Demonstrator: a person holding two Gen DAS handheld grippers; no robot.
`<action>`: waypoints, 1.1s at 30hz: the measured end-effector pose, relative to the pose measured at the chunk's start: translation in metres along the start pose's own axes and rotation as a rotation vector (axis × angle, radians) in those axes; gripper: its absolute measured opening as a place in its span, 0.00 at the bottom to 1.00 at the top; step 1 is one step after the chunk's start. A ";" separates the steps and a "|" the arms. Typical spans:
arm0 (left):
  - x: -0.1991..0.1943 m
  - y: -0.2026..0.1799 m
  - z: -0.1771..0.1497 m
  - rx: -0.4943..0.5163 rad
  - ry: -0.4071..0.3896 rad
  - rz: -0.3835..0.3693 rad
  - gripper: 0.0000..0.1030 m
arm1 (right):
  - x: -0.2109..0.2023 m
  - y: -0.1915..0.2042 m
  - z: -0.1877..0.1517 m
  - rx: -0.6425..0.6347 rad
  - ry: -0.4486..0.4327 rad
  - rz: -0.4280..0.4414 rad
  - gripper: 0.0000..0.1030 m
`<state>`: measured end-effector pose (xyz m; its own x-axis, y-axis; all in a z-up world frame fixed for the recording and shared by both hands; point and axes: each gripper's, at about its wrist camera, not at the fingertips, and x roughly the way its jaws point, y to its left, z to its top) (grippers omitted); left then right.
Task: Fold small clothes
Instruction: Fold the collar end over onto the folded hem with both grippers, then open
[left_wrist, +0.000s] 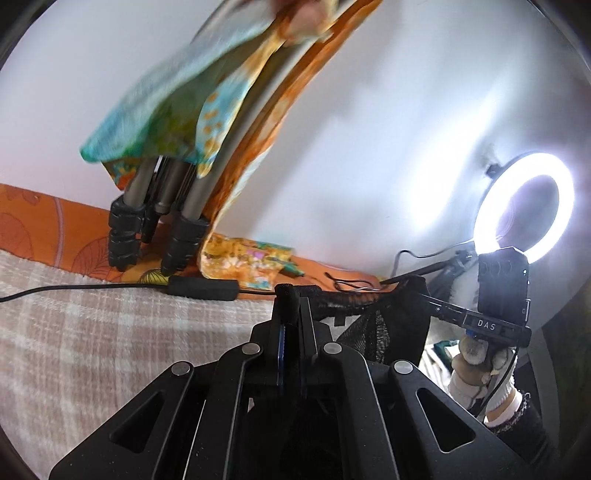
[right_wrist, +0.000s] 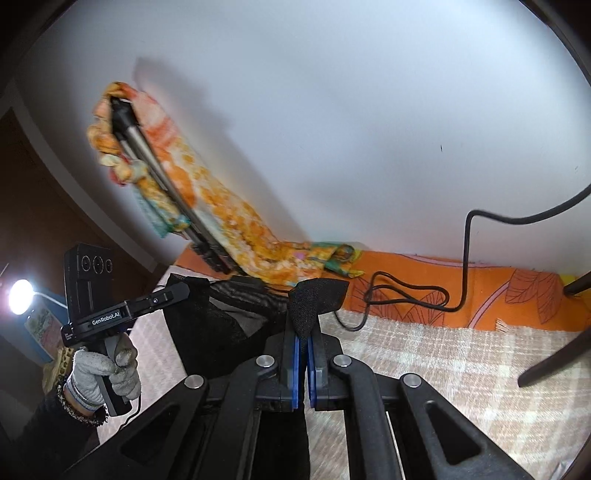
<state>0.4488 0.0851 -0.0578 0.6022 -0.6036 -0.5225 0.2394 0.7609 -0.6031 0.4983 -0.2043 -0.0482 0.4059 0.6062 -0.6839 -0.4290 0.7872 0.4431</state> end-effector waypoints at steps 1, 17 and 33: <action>-0.004 -0.004 -0.001 0.005 -0.003 -0.002 0.03 | -0.005 0.004 -0.001 -0.007 -0.005 -0.002 0.01; -0.087 -0.073 -0.066 0.105 0.003 -0.017 0.03 | -0.091 0.083 -0.065 -0.076 -0.035 0.015 0.01; -0.125 -0.082 -0.211 0.164 0.162 0.012 0.03 | -0.128 0.159 -0.217 -0.218 0.028 -0.006 0.02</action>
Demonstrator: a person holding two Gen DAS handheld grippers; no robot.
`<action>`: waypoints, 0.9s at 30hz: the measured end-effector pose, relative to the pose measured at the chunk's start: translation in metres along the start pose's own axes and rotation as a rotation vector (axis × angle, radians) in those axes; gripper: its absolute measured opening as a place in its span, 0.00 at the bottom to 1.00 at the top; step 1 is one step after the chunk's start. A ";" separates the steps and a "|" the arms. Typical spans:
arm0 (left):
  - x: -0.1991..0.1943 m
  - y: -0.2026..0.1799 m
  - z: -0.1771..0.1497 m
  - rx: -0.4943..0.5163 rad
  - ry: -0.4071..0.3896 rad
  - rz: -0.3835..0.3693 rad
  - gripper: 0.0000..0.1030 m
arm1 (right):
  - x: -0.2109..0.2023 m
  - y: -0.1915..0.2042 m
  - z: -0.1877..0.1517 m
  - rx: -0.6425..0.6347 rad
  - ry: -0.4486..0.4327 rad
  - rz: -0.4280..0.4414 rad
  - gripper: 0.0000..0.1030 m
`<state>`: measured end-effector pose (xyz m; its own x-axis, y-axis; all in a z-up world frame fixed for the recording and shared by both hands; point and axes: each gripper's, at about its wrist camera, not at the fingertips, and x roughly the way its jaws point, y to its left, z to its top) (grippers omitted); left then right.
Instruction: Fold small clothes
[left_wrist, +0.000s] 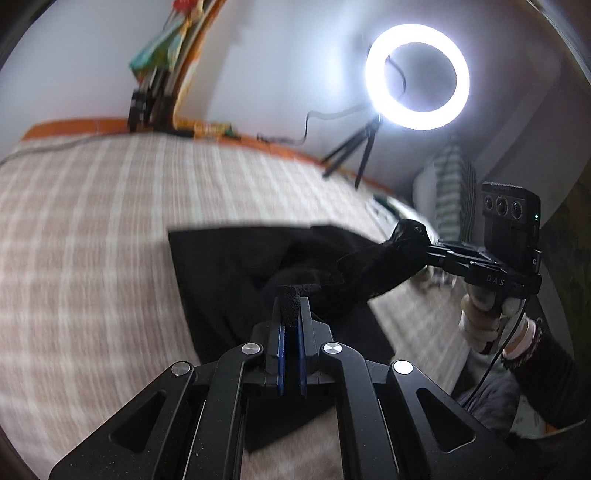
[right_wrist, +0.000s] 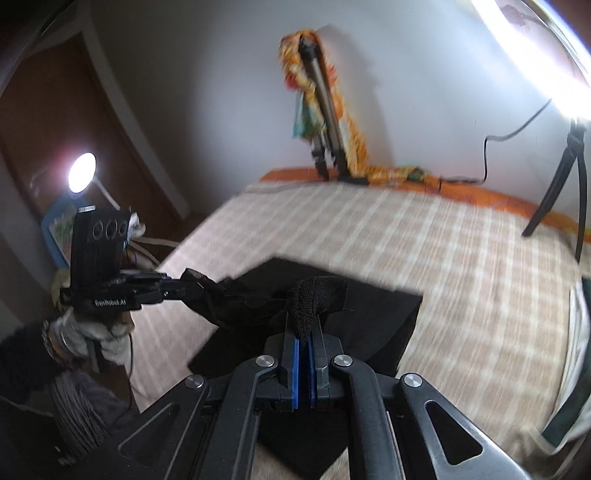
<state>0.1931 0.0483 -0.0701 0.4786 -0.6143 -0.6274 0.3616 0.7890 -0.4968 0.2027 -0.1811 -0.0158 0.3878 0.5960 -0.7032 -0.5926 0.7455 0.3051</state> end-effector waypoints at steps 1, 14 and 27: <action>0.004 0.001 -0.008 0.007 0.010 0.010 0.03 | 0.002 0.003 -0.008 -0.019 0.006 -0.013 0.02; -0.016 -0.009 -0.058 0.178 0.111 0.089 0.11 | -0.011 0.014 -0.077 -0.194 0.068 -0.138 0.17; 0.003 -0.049 -0.076 0.375 0.108 0.156 0.40 | -0.003 0.051 -0.099 -0.316 0.072 -0.188 0.42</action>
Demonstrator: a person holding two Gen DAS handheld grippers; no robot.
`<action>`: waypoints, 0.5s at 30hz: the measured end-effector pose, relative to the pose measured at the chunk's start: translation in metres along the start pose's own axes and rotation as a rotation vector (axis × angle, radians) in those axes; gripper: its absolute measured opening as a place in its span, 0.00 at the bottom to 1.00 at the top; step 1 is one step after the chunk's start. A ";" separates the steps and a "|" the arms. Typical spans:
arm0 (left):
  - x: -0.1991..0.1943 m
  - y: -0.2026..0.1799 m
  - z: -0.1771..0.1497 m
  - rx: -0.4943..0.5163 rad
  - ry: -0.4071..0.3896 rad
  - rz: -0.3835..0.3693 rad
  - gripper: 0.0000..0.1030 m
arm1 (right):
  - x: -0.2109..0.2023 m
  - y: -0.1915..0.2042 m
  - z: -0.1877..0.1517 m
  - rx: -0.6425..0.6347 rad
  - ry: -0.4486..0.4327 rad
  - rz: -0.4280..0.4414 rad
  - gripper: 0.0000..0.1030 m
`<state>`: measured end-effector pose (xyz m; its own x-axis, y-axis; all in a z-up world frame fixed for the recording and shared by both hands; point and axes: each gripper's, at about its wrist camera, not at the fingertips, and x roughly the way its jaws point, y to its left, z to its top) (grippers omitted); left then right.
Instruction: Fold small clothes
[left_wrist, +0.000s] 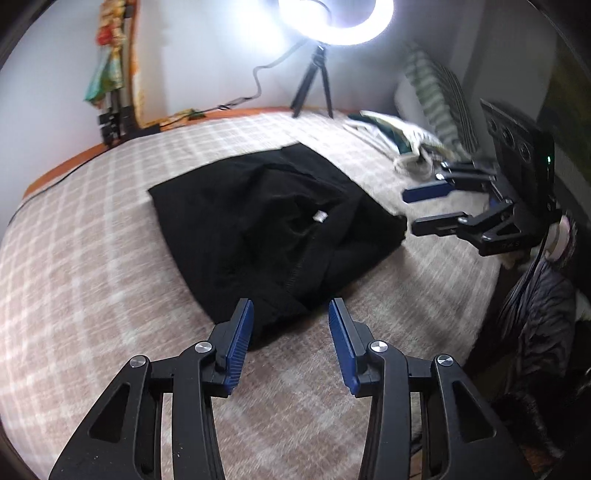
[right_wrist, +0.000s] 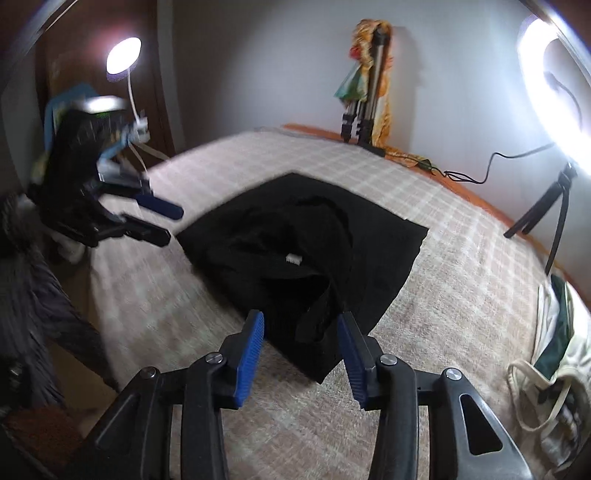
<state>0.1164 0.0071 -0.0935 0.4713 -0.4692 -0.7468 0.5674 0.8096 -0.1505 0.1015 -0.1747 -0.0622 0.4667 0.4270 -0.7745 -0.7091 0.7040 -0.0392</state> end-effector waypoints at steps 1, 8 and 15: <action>0.003 -0.004 -0.001 0.023 0.009 0.012 0.40 | 0.006 0.001 -0.001 -0.009 0.017 -0.011 0.42; 0.023 -0.012 -0.004 0.101 0.049 0.064 0.40 | 0.024 0.007 -0.011 -0.050 0.061 -0.065 0.35; 0.026 -0.003 -0.005 0.089 0.042 0.084 0.10 | 0.025 0.014 -0.006 -0.121 0.031 -0.145 0.03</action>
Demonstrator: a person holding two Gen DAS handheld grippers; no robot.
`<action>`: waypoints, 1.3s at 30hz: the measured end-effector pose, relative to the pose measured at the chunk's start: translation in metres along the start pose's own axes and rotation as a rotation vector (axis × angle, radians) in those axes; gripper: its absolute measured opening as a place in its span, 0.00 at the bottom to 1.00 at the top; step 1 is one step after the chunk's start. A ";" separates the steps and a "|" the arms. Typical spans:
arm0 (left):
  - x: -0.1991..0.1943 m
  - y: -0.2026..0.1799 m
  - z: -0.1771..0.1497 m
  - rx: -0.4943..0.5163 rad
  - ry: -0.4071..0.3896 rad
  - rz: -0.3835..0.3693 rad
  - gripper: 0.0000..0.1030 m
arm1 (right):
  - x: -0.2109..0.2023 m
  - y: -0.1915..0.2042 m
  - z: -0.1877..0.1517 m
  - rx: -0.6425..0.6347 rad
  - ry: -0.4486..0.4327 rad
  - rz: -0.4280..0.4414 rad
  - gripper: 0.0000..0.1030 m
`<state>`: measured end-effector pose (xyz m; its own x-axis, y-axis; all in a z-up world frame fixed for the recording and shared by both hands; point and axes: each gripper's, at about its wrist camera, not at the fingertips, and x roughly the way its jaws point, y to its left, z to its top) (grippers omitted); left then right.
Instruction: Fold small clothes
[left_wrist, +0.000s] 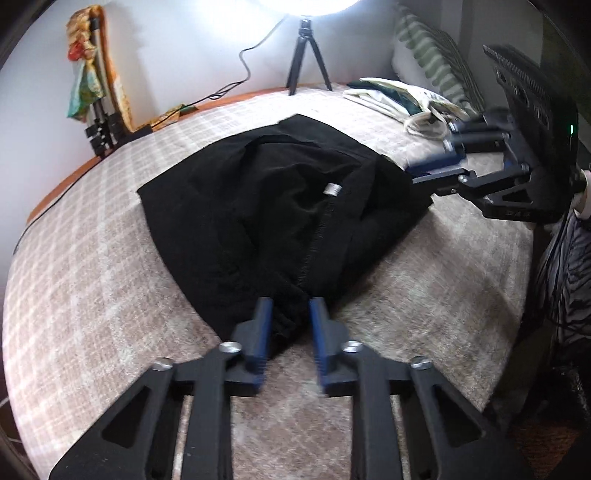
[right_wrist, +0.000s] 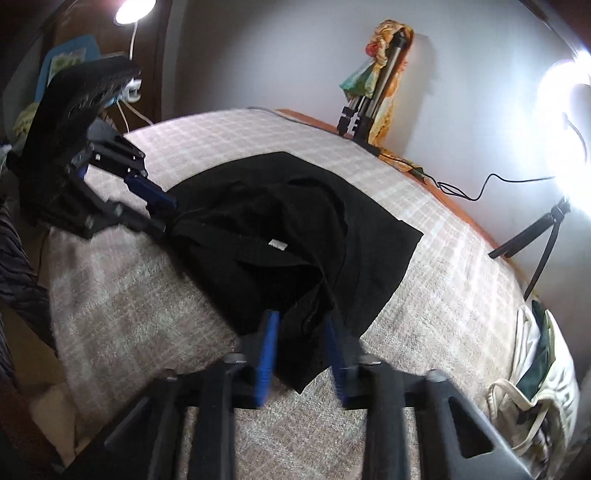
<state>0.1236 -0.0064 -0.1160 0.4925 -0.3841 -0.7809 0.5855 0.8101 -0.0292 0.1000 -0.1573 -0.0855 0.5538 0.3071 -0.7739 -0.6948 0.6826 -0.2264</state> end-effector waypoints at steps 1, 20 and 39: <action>-0.002 0.006 0.000 -0.029 -0.007 -0.018 0.09 | 0.002 0.001 0.000 -0.005 0.009 -0.009 0.02; -0.048 0.044 -0.005 -0.199 -0.109 -0.133 0.10 | -0.051 -0.023 -0.007 0.029 -0.081 0.142 0.32; -0.008 0.046 0.017 -0.227 -0.041 -0.045 0.11 | -0.003 -0.017 -0.004 0.120 0.072 0.332 0.27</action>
<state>0.1574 0.0262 -0.0999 0.4975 -0.4358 -0.7500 0.4500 0.8689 -0.2064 0.1079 -0.1724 -0.0817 0.2700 0.4805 -0.8344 -0.7702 0.6279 0.1123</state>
